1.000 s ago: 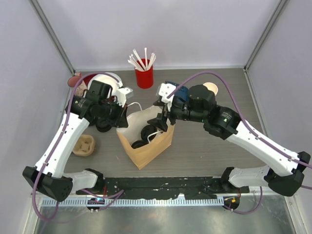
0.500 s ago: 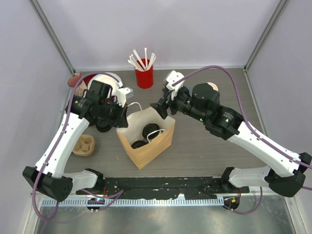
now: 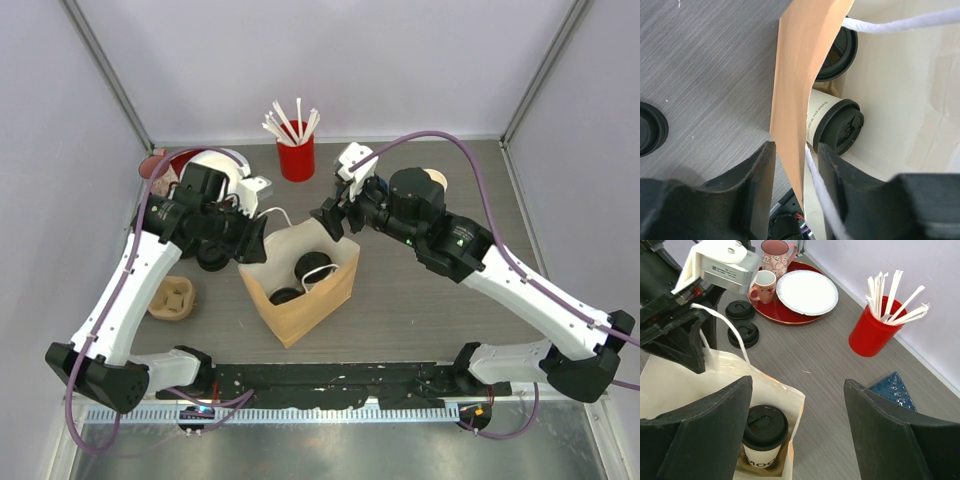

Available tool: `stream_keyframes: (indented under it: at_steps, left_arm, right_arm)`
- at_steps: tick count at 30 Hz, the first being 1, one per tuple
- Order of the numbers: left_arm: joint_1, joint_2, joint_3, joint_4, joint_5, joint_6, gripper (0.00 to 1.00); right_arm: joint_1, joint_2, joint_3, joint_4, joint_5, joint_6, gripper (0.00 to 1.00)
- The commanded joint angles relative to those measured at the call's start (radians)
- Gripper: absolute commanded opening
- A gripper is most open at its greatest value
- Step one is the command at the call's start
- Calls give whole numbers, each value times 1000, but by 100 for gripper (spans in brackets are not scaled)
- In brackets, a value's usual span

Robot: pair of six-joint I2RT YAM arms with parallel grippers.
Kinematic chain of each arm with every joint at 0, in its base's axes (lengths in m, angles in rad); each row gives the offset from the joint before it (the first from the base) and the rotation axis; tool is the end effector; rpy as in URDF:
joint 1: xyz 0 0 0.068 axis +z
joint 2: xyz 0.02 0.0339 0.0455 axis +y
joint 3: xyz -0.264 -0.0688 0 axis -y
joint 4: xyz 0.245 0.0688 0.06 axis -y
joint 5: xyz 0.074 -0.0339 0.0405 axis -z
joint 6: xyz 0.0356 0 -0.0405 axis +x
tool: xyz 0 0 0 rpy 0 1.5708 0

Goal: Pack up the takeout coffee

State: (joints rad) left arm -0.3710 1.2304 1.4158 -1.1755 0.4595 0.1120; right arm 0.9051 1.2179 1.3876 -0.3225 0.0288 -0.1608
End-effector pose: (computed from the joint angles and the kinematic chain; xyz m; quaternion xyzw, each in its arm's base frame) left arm 0.1990 -0.0944 0.3779 0.2864 0.8903 -0.2524 0.2482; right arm 0.1666 0.2105 0.4451 -0.3775 0.6584 0.2265 0.6104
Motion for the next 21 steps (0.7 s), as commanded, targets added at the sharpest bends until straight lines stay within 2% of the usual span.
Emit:
stream_keyframes:
  at_steps: [1,7,13,19,21]
  left_arm:
    - [3,-9,63,-1,-13,6,49]
    - [3,-25,100,-10,-36,9,73]
    - [3,-51,129,-19,-50,14,85]
    - [4,-78,84,-4,-100,12,86]
    - [4,-80,63,8,-110,11,78]
  right_arm:
    - [-11,8,39,30,-1,12,79]
    - [-17,15,44,28,-12,15,79]
    - [-25,29,56,30,-17,23,80]
    - [-31,54,77,28,-59,35,80]
    - [-29,60,77,26,-63,43,80]
